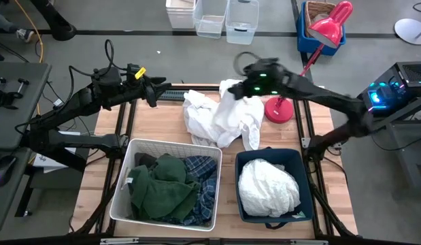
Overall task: Sort clothes
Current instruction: Put the white pants into the blue bin
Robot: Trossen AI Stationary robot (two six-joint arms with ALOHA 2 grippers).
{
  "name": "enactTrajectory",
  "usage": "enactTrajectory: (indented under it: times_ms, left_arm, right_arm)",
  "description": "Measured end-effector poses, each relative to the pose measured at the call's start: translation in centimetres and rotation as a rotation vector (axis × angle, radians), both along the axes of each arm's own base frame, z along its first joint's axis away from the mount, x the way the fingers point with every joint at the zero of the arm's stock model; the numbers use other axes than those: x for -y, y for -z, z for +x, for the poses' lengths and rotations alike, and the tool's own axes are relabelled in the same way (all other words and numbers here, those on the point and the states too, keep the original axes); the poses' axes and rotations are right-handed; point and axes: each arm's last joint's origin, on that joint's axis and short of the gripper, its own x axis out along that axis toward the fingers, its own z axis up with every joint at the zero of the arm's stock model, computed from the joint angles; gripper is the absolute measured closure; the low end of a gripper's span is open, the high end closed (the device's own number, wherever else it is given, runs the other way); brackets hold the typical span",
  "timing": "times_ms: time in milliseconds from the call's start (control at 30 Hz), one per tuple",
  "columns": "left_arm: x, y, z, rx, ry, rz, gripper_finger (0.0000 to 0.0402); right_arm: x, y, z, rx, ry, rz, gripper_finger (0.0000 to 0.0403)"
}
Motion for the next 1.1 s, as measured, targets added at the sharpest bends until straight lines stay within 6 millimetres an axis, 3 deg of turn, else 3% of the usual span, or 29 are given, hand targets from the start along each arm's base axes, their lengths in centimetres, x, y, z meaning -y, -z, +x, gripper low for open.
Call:
enactTrajectory:
  times_ms: [167, 267, 367, 533, 633, 767, 967, 1100]
  left_arm:
    - [0.0, 0.0, 0.0, -0.001, -0.004, 0.001, 0.0174]
    - [0.0, 0.0, 0.0, -0.001, -0.014, 0.003, 0.0174]
    - [-0.1, 0.0, -0.1, -0.003, -0.034, 0.007, 0.0174]
    - [-0.2, 0.0, -0.1, -0.005, -0.067, 0.013, 0.0174]
    - [-0.2, 0.0, -0.1, -0.002, -0.079, 0.011, 0.0174]
    - [-0.2, 0.0, -0.1, 0.012, -0.084, -0.007, 0.0174]
    - [-0.2, 0.0, -0.1, 0.025, -0.088, -0.027, 0.0174]
    - [-0.2, 0.0, -0.1, 0.025, -0.088, -0.028, 0.0174]
  right_arm:
    - [-5.5, -5.9, -5.2, 0.204, -0.244, -0.083, 0.0401]
    - [-9.3, -8.4, -8.7, 0.322, -0.413, -0.085, 0.0401]
    - [-12.7, -10.2, -12.3, 0.438, -0.532, -0.03, 0.0402]
    - [-16.1, -11.3, -16.4, 0.522, -0.532, 0.157, 0.0402]
    - [-17.4, -10.3, -17.1, 0.41, -0.522, 0.239, 0.0402]
    - [-19.0, -7.5, -16.6, 0.119, -0.496, 0.313, 0.0402]
    - [-21.9, -2.7, -13.2, -0.087, -0.585, 0.413, 0.0402]
    - [-23.7, 2.6, -11.1, -0.298, -0.597, 0.536, 0.0402]
